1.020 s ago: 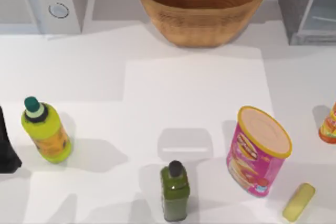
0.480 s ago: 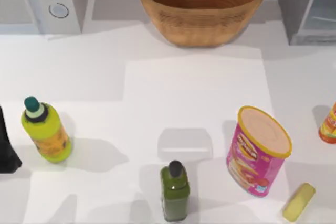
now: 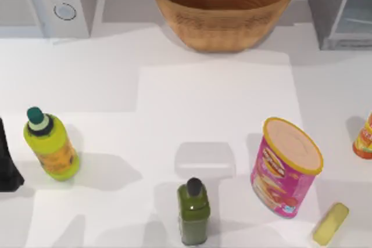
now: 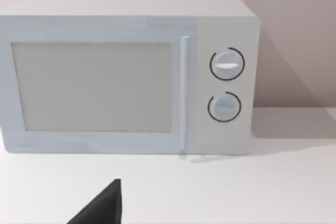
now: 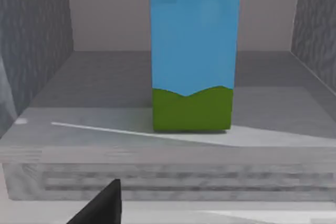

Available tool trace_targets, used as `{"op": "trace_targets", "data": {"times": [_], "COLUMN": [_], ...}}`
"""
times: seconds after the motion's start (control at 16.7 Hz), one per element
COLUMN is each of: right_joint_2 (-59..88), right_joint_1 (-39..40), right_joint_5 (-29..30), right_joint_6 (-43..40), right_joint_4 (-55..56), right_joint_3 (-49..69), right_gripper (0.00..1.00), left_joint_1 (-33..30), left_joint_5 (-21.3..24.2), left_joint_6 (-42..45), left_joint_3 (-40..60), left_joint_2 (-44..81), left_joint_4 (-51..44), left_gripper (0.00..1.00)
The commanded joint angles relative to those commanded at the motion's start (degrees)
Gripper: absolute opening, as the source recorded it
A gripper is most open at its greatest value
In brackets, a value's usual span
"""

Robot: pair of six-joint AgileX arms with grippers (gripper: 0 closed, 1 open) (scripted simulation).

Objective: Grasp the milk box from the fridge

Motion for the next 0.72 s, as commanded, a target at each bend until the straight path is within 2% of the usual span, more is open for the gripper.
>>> {"op": "trace_targets", "data": {"times": [0.48, 0.72], "right_joint_2": [15.0, 18.5], "right_joint_1": [9.7, 13.4], "right_joint_5": [10.2, 14.0], "right_joint_6": [-0.2, -0.3], "right_joint_4": [-16.9, -23.1], "right_joint_3": [32.7, 41.9], "right_gripper": [1.0, 1.0], "left_joint_1": [0.0, 0.0], "left_joint_5": [0.0, 0.0], "left_joint_6": [0.0, 0.0], "left_joint_3": [0.0, 0.0], "left_joint_2": [0.0, 0.0], "left_joint_4": [0.0, 0.0], "left_gripper": [1.0, 1.0]}}
